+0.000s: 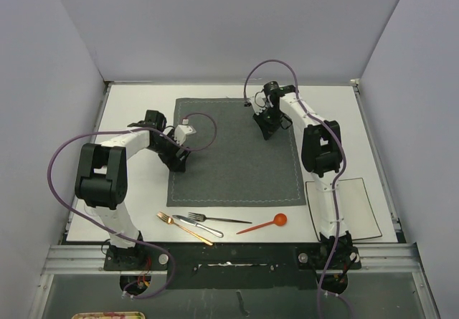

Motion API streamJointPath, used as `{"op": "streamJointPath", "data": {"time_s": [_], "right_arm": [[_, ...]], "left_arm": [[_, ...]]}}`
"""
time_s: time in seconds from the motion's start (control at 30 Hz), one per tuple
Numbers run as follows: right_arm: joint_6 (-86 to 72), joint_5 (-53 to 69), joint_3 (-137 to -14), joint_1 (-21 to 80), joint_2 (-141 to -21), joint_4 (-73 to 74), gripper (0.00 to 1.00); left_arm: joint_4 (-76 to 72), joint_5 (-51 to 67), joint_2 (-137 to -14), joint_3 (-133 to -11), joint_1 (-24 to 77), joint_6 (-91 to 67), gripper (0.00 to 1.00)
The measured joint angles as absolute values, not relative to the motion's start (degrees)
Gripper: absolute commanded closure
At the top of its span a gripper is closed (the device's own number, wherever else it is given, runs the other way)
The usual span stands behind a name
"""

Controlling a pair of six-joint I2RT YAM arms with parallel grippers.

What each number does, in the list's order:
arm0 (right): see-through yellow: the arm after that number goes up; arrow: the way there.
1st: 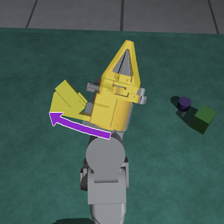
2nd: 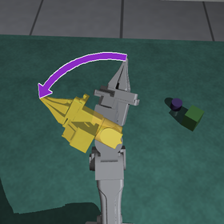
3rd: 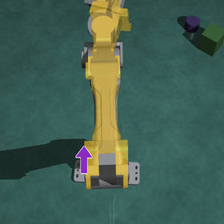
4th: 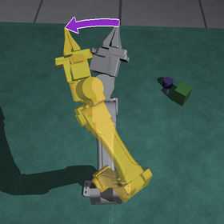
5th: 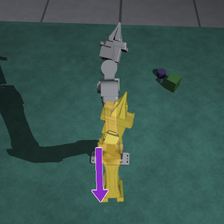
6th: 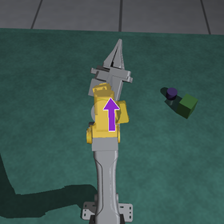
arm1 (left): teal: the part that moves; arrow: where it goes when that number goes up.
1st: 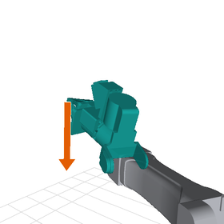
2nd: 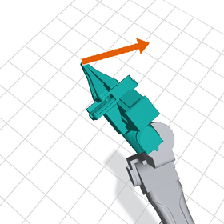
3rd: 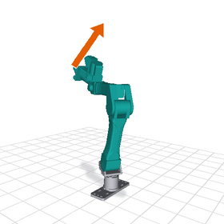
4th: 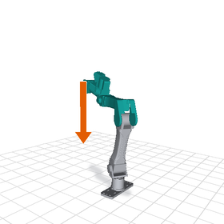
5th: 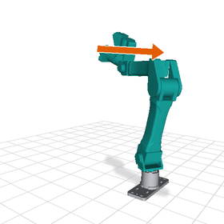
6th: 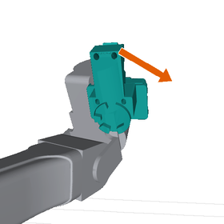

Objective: Set the dinner table for one person
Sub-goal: Flatten out the napkin at the center of the board.

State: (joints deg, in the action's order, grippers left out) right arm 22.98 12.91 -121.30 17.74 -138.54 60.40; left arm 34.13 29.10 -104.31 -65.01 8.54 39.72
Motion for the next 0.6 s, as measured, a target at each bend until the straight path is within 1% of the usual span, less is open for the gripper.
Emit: {"op": "streamJointPath", "data": {"time_s": [0.6], "right_arm": [[24.1,12.2,-115.8,16.9,-135.7,58.4,1.0]], "left_arm": [[34.3,27.7,-104.6,-66.3,8.5,39.6,0.25]]}}
